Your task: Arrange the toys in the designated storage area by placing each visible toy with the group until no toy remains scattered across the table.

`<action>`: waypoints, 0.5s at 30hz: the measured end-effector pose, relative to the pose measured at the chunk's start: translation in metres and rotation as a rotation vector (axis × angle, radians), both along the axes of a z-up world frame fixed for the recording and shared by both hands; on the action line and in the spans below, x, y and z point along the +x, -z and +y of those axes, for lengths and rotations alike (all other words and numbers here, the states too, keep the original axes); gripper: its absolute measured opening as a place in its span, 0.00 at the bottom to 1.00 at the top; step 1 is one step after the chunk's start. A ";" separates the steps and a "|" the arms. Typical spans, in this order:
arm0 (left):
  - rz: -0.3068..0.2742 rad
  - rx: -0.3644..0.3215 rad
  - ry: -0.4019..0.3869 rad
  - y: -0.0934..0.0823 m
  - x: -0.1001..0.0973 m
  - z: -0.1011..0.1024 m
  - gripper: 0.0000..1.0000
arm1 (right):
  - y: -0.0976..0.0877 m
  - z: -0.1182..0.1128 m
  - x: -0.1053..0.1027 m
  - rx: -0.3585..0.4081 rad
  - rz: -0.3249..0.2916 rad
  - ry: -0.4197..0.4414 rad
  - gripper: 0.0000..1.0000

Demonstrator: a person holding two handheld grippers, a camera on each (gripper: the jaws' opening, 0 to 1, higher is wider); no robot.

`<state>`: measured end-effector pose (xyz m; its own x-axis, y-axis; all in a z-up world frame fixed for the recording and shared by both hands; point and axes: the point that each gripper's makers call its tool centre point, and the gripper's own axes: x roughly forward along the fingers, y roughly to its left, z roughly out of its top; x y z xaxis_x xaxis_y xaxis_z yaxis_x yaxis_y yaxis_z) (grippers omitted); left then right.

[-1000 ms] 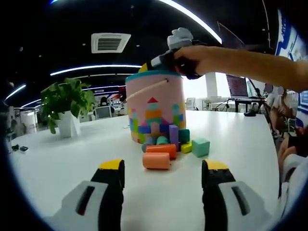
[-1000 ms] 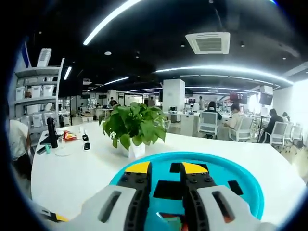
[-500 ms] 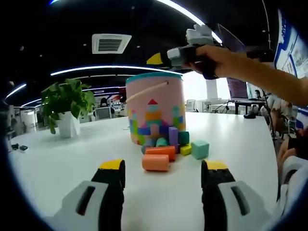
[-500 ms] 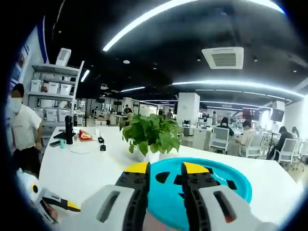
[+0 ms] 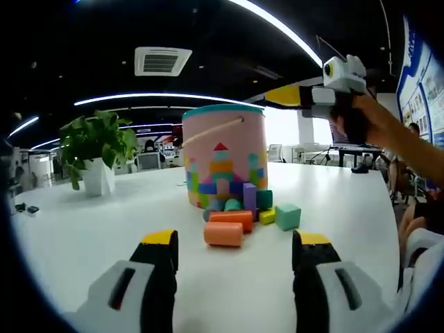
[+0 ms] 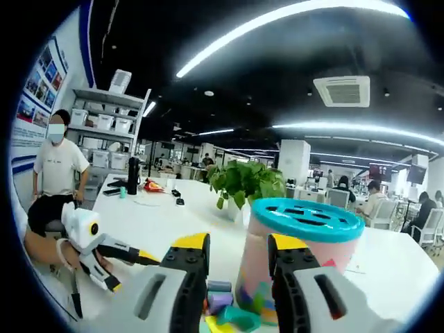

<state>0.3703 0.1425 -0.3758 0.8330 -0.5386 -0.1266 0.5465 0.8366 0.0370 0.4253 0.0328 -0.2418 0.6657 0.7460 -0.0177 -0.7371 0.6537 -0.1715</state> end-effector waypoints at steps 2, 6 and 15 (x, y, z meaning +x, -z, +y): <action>0.002 0.001 0.001 0.000 -0.001 -0.001 0.69 | 0.012 -0.006 -0.005 -0.010 -0.005 -0.010 0.37; 0.006 0.006 0.001 0.001 -0.002 -0.001 0.69 | 0.044 -0.018 -0.013 0.020 0.050 -0.027 0.37; 0.014 0.016 -0.001 0.003 -0.002 -0.001 0.69 | 0.126 -0.027 -0.024 0.026 0.142 -0.059 0.36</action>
<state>0.3679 0.1415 -0.3786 0.8317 -0.5356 -0.1464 0.5463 0.8365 0.0427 0.4016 0.0055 -0.3674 0.6126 0.7854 -0.0889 -0.7902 0.6111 -0.0467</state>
